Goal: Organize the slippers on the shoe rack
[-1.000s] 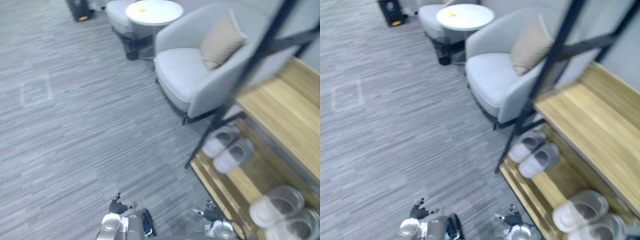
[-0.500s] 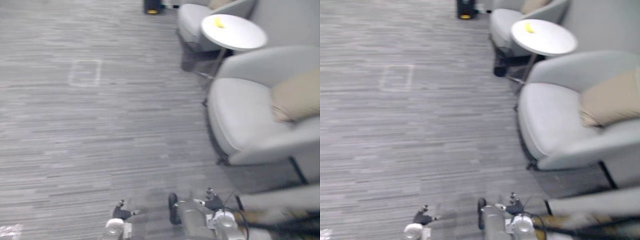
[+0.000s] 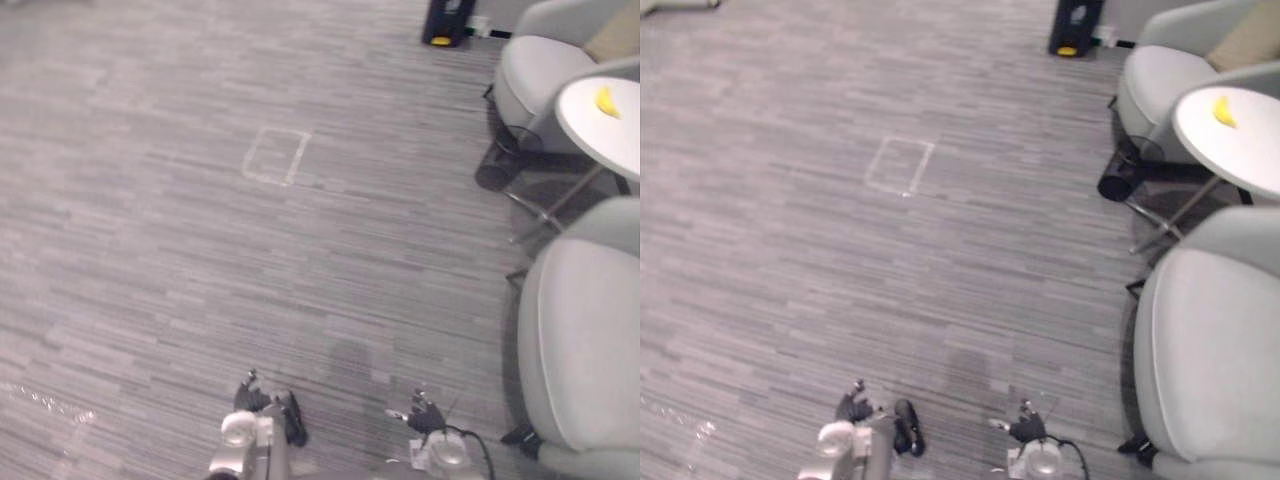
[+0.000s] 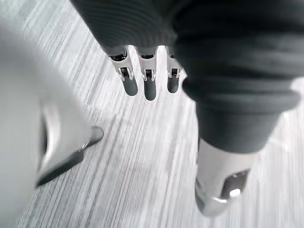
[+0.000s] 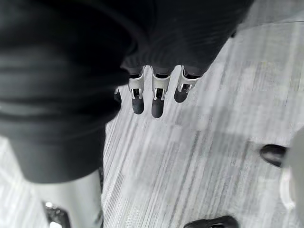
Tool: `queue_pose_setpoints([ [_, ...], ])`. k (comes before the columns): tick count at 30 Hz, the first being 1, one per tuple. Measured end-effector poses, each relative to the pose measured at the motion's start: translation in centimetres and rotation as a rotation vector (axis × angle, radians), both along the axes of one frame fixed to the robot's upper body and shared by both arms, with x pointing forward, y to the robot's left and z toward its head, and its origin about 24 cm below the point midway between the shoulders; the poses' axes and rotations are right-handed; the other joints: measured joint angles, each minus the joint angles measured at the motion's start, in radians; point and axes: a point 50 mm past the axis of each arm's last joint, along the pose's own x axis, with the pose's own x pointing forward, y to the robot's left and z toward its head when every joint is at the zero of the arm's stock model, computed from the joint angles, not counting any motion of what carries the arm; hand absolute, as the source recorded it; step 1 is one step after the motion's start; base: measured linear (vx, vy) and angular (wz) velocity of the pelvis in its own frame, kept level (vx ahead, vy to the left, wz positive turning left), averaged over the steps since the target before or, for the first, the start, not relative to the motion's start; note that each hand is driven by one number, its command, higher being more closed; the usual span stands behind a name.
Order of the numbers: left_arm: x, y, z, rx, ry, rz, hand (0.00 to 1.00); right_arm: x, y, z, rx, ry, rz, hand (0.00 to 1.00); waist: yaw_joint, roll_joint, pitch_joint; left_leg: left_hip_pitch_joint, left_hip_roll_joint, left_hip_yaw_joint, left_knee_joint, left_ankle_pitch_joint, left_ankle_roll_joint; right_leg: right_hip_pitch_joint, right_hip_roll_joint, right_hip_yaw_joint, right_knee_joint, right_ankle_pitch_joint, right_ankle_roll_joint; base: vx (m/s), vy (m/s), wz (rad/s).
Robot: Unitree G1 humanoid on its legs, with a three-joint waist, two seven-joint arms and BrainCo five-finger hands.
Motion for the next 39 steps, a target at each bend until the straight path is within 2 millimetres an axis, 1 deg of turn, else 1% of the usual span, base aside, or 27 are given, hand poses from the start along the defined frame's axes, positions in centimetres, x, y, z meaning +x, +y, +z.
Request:
queue_pose_setpoints([
  [2,-0.6,0.1,-0.3,-0.002,0.022,0.01,0.0,-0.4,0.1,-0.2,0.005,0.018,-0.008,0.0,-0.002,0.0,0.0,0.084,-0.031,-0.022,-0.023,-0.045,0.003,-0.049,-0.05,0.017,0.26,0.061,-0.002,0.45,0.195,0.85],
  [3,-1.0,-0.2,-0.5,-0.007,0.041,0.003,0.0,-0.8,0.0,-0.4,0.005,0.032,-0.01,0.0,-0.007,-0.002,-0.001,0.162,-0.055,-0.066,-0.077,-0.063,-0.004,-0.12,-0.094,0.043,0.495,0.159,-0.065,0.49,0.097,0.93],
  [5,-1.6,-0.2,-0.9,-0.001,0.073,-0.013,0.0,-0.6,0.1,-0.3,0.011,0.024,-0.001,0.0,-0.019,-0.002,0.0,0.267,-0.082,-0.138,-0.15,-0.069,0.002,-0.244,-0.099,0.107,0.742,0.05,-0.104,0.52,0.023,1.0],
  [6,-1.9,-0.2,-1.1,0.001,0.085,-0.018,0.0,-0.4,-0.1,-0.1,0.005,0.011,0.003,0.0,-0.024,0.009,0.005,0.324,-0.08,-0.17,-0.186,-0.068,0.001,-0.297,-0.081,0.117,0.774,-0.002,-0.117,0.44,-0.04,0.95],
  [9,-2.4,0.0,-1.3,0.004,0.102,-0.015,0.0,-0.1,-0.6,0.2,-0.006,-0.015,0.005,0.0,-0.048,0.024,0.012,0.434,-0.045,-0.234,-0.242,-0.069,-0.001,-0.441,-0.022,0.132,0.618,-0.087,-0.113,0.44,-0.103,0.83],
  [11,-2.5,-0.2,-1.3,-0.002,0.105,-0.016,0.0,0.2,-0.9,0.4,-0.016,-0.033,0.007,0.0,-0.058,0.039,0.02,0.484,0.008,-0.273,-0.268,-0.108,-0.06,-0.522,0.061,0.182,0.393,-0.061,-0.097,0.45,-0.203,0.69],
  [12,-2.6,-0.1,-1.4,-0.001,0.11,-0.016,0.0,0.2,-0.8,0.4,-0.011,-0.035,0.003,0.0,-0.058,0.033,0.018,0.499,0.017,-0.278,-0.283,-0.122,-0.08,-0.534,0.078,0.206,0.269,-0.011,-0.085,0.55,-0.326,0.6],
  [13,-2.8,0.1,-1.4,0.004,0.117,-0.018,0.0,0.0,-0.4,0.3,-0.001,-0.029,0.002,0.0,-0.061,0.005,0.009,0.529,0.008,-0.294,-0.298,-0.149,-0.114,-0.54,0.077,0.242,0.077,0.085,-0.079,0.48,-0.304,0.58],
  [14,-2.8,0.0,-1.5,0.002,0.126,-0.017,0.0,0.0,-0.4,0.3,0.0,-0.03,-0.001,0.0,-0.068,0.007,0.009,0.56,0.012,-0.313,-0.3,-0.173,-0.134,-0.532,0.083,0.263,0.089,0.202,-0.103,0.5,-0.307,0.45],
  [16,-2.8,-1.5,-1.7,-0.04,0.126,-0.014,0.0,0.5,-1.0,0.6,-0.019,-0.048,0.003,0.0,-0.065,0.059,-0.003,0.566,0.057,-0.32,-0.273,-0.171,-0.141,-0.539,0.113,0.236,0.165,0.105,-0.135,0.5,-0.252,0.25],
  [18,-3.1,-2.5,-1.8,-0.067,0.129,-0.007,0.0,0.6,-1.4,0.8,-0.027,-0.058,-0.011,0.0,-0.075,0.083,-0.002,0.556,0.083,-0.322,-0.187,-0.155,-0.17,-0.507,0.116,0.202,0.192,0.057,-0.16,0.49,-0.234,0.37],
  [19,-2.9,-2.5,-1.7,-0.075,0.121,0.011,0.0,0.3,-1.6,0.7,-0.026,-0.051,-0.024,0.0,-0.083,0.087,-0.004,0.503,0.106,-0.329,-0.025,-0.145,-0.187,-0.456,0.119,0.178,0.184,0.023,-0.167,0.59,-0.284,0.56],
  [21,-2.7,-2.5,-1.5,-0.091,0.096,0.058,0.0,-0.2,-1.5,0.8,-0.025,-0.055,-0.027,0.0,-0.079,0.089,-0.001,0.354,0.166,-0.331,0.351,-0.04,-0.272,-0.352,0.138,0.163,0.142,-0.01,-0.181,0.53,-0.219,0.32],
  [22,-2.5,-2.2,-1.3,-0.087,0.076,0.076,0.0,-0.3,-1.4,0.9,-0.024,-0.061,-0.024,0.0,-0.065,0.092,0.001,0.27,0.219,-0.31,0.554,-0.043,-0.278,-0.285,0.165,0.166,0.102,-0.033,-0.204,0.48,-0.089,-0.2],
  [23,-2.5,-1.7,-1.1,-0.081,0.061,0.101,0.0,-0.2,-1.0,0.9,-0.013,-0.061,-0.02,0.0,-0.054,0.093,0.001,0.215,0.246,-0.28,0.649,-0.063,-0.257,-0.224,0.176,0.173,0.065,-0.044,-0.212,0.47,-0.064,-0.34],
  [25,-2.4,-1.1,-0.8,-0.07,0.041,0.111,0.0,-0.2,-0.1,0.9,0.006,-0.062,-0.005,0.0,-0.042,0.079,-0.006,0.124,0.249,-0.222,0.635,-0.11,-0.216,-0.135,0.171,0.198,-0.004,-0.057,-0.207,0.43,-0.028,-0.4],
  [26,-2.3,-1.1,-0.7,-0.068,0.033,0.11,0.0,-0.2,0.2,0.8,0.014,-0.062,-0.007,0.0,-0.037,0.078,-0.005,0.085,0.237,-0.201,0.553,-0.135,-0.189,-0.094,0.162,0.214,-0.031,-0.055,-0.203,0.47,0.015,-0.52],
  [28,-1.8,-1.0,-0.5,-0.064,0.015,0.105,0.0,-0.2,0.5,0.8,0.026,-0.058,-0.014,0.0,-0.025,0.067,-0.003,0.031,0.158,-0.213,0.286,-0.141,-0.181,-0.037,0.117,0.252,-0.065,-0.065,-0.176,0.5,0.106,-0.54],
  [29,-1.6,-1.0,-0.4,-0.062,0.011,0.099,0.0,-0.3,0.6,0.7,0.026,-0.053,-0.016,0.0,-0.021,0.062,-0.001,0.022,0.12,-0.24,0.183,-0.122,-0.178,-0.025,0.098,0.264,-0.073,-0.072,-0.165,0.63,0.251,-0.68],
  [30,-1.4,-1.3,-0.3,-0.062,0.005,0.081,0.0,-0.6,0.4,0.5,0.019,-0.036,-0.017,0.0,-0.009,0.063,-0.001,0.023,0.062,-0.299,-0.057,-0.016,-0.191,-0.005,0.08,0.299,-0.086,-0.088,-0.139,0.51,0.249,-0.8],
  [31,-1.4,-1.4,-0.3,-0.061,0.006,0.067,0.0,-0.9,0.0,0.2,0.005,-0.014,-0.012,0.0,0.003,0.07,-0.004,0.029,0.05,-0.332,-0.11,0.115,-0.213,0.017,0.079,0.338,-0.098,-0.098,-0.124,0.51,0.283,-0.87],
  [32,-1.2,-1.0,-0.3,-0.048,0.005,0.06,0.0,-1.0,0.5,-0.1,0.016,0.012,-0.007,0.0,0.006,0.051,-0.011,0.041,0.032,-0.319,-0.098,0.118,-0.179,0.035,0.052,0.366,-0.108,-0.099,-0.121,0.51,0.269,-0.42],
  [33,-0.9,-0.3,-0.3,-0.028,0.008,0.049,0.0,-1.0,1.3,-0.2,0.032,0.014,0.002,0.0,-0.01,0.019,-0.027,0.035,0.011,-0.316,-0.077,0.073,-0.17,0.017,0.029,0.382,-0.084,-0.071,-0.122,0.61,0.324,-0.19],
  [36,-1.1,-0.1,-0.3,-0.019,0.016,0.045,0.0,-1.4,1.4,-0.4,0.023,0.034,0.014,0.0,-0.006,-0.009,-0.034,0.059,-0.002,-0.268,0.009,-0.031,-0.128,-0.066,0.0,0.461,0.147,-0.043,-0.09,0.53,0.253,-0.29],
  [37,-1.3,-0.1,-0.5,-0.016,0.027,0.038,0.0,-1.1,1.4,-0.4,0.021,0.033,0.019,0.0,-0.008,-0.017,-0.032,0.128,-0.014,-0.23,-0.006,-0.065,-0.113,-0.147,-0.019,0.48,0.367,0.019,-0.032,0.49,0.188,-0.55],
  [38,-1.5,-0.1,-0.6,-0.014,0.043,0.029,0.0,-0.9,1.3,-0.3,0.02,0.026,0.021,0.0,-0.01,-0.003,-0.022,0.184,-0.016,-0.215,-0.022,-0.086,-0.102,-0.217,-0.027,0.482,0.535,0.09,0.0,0.47,0.172,-0.61],
  [39,-1.9,-0.3,-0.9,-0.011,0.068,0.01,0.0,-0.4,1.3,-0.1,0.02,0.011,0.033,0.0,-0.016,-0.001,-0.015,0.269,-0.021,-0.2,-0.056,-0.098,-0.092,-0.284,-0.042,0.441,0.71,0.057,-0.021,0.44,0.155,-0.52],
])
